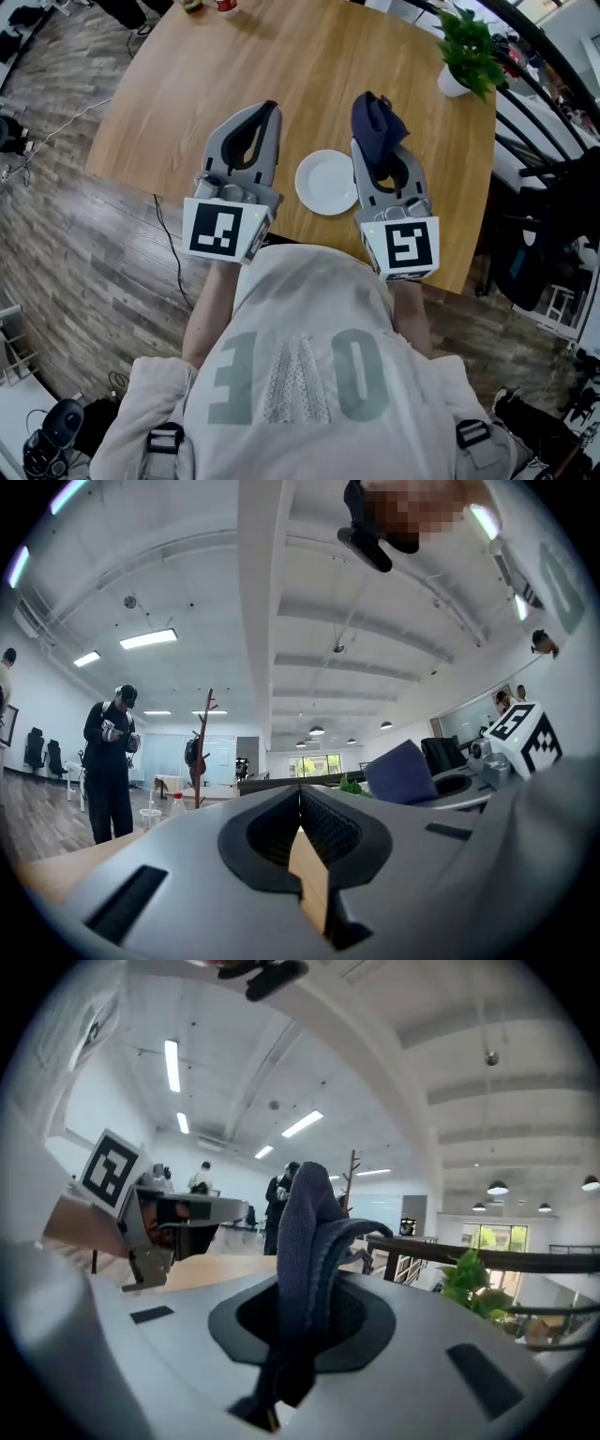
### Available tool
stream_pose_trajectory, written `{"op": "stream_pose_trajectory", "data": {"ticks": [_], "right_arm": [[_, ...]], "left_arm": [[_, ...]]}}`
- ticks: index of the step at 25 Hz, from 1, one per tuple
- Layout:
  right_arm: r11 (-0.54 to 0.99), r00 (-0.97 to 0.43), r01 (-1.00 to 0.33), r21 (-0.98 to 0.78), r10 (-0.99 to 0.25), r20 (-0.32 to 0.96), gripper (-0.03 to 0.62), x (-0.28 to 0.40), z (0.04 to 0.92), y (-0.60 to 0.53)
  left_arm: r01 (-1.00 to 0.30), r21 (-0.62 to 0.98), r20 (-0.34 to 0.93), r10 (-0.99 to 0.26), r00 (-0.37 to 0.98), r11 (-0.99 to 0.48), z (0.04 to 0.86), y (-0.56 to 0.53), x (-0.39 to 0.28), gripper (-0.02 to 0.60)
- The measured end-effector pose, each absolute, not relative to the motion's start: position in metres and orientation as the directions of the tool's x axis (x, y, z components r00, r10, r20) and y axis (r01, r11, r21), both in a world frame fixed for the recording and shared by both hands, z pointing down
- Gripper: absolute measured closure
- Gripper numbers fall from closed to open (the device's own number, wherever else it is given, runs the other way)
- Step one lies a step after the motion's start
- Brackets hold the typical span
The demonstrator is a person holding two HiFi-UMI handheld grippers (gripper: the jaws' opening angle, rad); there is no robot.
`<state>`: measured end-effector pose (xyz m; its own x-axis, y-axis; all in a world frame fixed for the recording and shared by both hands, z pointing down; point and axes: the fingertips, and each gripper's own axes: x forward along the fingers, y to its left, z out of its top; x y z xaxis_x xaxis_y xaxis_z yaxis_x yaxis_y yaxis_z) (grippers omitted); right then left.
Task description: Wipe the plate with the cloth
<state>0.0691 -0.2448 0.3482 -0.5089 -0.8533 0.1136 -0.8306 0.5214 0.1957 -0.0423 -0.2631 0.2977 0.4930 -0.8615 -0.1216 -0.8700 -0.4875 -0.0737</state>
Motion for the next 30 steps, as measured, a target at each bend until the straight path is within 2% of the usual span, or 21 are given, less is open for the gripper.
{"op": "stream_pose_trajectory", "data": {"ticks": [4, 12, 30], "right_arm": [[0.474, -0.474, -0.873, 0.115, -0.88, 0.034, 0.537, 0.092, 0.342, -0.229], [0.452, -0.448, -0.888, 0.09, -0.892, 0.058, 0.537, 0.101, 0.354, -0.225], [0.471, -0.464, -0.867, 0.16, -0.882, 0.081, 0.537, 0.086, 0.354, -0.224]], "left_arm": [[-0.864, -0.073, -0.123, -0.855, 0.504, -0.499, 0.295, -0.261, -0.034, 0.574], [-0.858, -0.091, -0.087, -0.854, 0.512, -0.505, 0.304, -0.26, -0.026, 0.574], [-0.855, -0.103, -0.061, -0.855, 0.515, -0.508, 0.309, -0.26, -0.028, 0.574]]}}
